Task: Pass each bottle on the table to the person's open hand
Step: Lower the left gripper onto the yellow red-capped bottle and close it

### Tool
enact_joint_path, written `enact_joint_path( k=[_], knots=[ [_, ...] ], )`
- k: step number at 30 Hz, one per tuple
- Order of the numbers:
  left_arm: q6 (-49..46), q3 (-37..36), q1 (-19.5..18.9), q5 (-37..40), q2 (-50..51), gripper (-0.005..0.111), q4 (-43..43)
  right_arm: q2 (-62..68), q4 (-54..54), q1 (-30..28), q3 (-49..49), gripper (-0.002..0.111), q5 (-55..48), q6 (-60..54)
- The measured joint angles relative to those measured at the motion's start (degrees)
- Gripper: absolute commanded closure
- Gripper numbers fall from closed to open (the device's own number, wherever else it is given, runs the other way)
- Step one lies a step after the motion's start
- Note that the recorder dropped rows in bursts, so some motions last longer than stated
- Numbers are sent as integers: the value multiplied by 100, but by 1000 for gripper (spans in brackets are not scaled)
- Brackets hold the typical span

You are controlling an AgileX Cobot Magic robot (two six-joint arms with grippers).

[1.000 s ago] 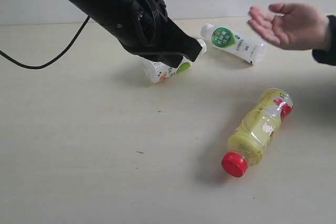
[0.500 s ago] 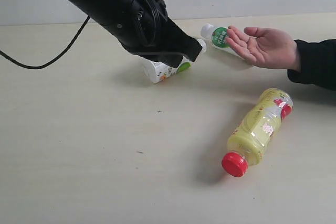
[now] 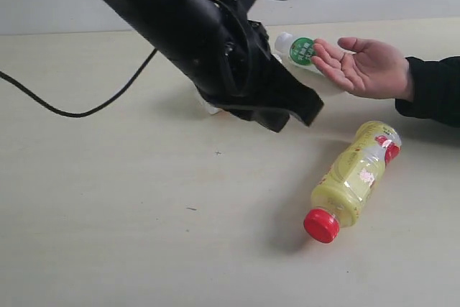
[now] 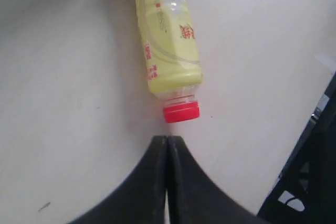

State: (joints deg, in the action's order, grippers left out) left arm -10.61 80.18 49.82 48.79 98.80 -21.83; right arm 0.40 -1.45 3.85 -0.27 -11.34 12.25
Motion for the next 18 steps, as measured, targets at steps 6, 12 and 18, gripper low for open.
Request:
enact_joint_path(
  k=[6, 12, 18],
  knots=[
    [1407, 1050, 583, 804, 747, 107, 1640, 0, 0, 0, 0, 108, 0, 0],
    [1771, 2559, 901, 1509, 1902, 107, 2125, 0, 0, 0, 0, 108, 0, 0],
    [1746, 3620, 1080, 1694, 2815, 95, 2125, 0, 0, 0, 0, 108, 0, 0]
  ],
)
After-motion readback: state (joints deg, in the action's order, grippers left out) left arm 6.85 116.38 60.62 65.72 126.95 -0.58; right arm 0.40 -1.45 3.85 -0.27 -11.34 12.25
